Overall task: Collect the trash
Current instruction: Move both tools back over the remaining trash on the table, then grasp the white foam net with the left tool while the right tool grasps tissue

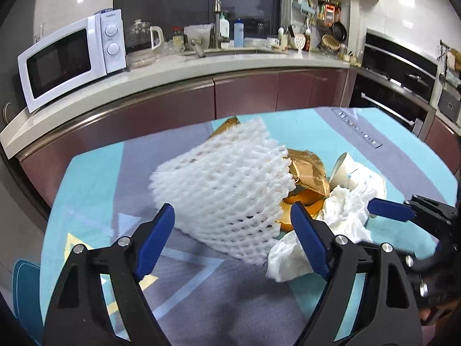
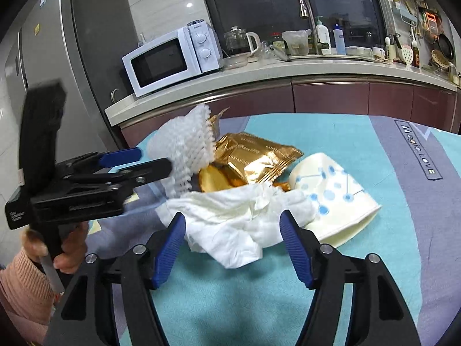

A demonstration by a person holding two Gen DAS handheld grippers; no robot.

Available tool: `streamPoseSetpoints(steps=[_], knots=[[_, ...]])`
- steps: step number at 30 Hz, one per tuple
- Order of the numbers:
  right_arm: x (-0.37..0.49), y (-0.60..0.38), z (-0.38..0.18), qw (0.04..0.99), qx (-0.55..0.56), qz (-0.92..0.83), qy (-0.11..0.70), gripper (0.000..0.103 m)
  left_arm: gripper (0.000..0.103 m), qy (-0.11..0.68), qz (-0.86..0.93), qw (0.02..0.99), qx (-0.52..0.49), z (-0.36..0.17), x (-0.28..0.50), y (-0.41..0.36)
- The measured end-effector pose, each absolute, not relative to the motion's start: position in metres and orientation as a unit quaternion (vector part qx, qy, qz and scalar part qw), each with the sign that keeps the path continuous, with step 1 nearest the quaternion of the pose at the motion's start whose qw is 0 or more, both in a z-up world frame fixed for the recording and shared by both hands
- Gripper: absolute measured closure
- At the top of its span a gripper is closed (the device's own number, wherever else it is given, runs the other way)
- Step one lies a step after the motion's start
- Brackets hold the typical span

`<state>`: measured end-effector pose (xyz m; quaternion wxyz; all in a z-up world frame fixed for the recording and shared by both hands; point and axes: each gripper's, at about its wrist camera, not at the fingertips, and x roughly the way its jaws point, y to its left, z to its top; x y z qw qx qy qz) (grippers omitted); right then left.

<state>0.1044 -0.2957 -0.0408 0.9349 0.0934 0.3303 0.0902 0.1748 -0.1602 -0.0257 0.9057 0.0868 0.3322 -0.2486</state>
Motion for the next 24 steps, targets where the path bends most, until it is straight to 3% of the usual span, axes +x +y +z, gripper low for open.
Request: streamPoseSetpoints(steps=[4, 7, 9, 12, 14, 18, 20, 24], knots=[[0.107, -0.289, -0.047, 0.933, 0.088, 0.094, 0.336, 0.036, 0.034, 0.352, -0.242, 0.901, 0.078, -0.034, 0.185, -0.166], [0.108, -0.285, -0.049, 0.932, 0.081, 0.095, 0.341, 0.036, 0.050, 0.370, -0.241, 0.895, 0.067, -0.040, 0.193, -0.162], [0.109, -0.283, -0.049, 0.930, 0.081, 0.095, 0.346, 0.036, 0.070, 0.379, -0.240, 0.892, 0.059, -0.043, 0.195, -0.157], [0.109, -0.281, -0.050, 0.928, 0.079, 0.099, 0.350, 0.049, 0.088, 0.388, -0.242, 0.889, 0.040, -0.046, 0.198, -0.149], [0.109, -0.282, -0.052, 0.925, 0.083, 0.103, 0.356, 0.064, 0.089, 0.388, -0.240, 0.890, 0.031, -0.047, 0.197, -0.143], [0.108, -0.284, -0.053, 0.922, 0.092, 0.111, 0.359, 0.078, 0.092, 0.381, -0.239, 0.893, 0.010, -0.042, 0.193, -0.127], [0.106, -0.286, -0.052, 0.921, 0.099, 0.116, 0.359, 0.091, 0.092, 0.377, -0.240, 0.894, 0.005, -0.040, 0.188, -0.122], [0.103, -0.288, -0.050, 0.921, 0.107, 0.120, 0.355, 0.094, 0.092, 0.367, -0.241, 0.898, -0.001, -0.034, 0.177, -0.109]])
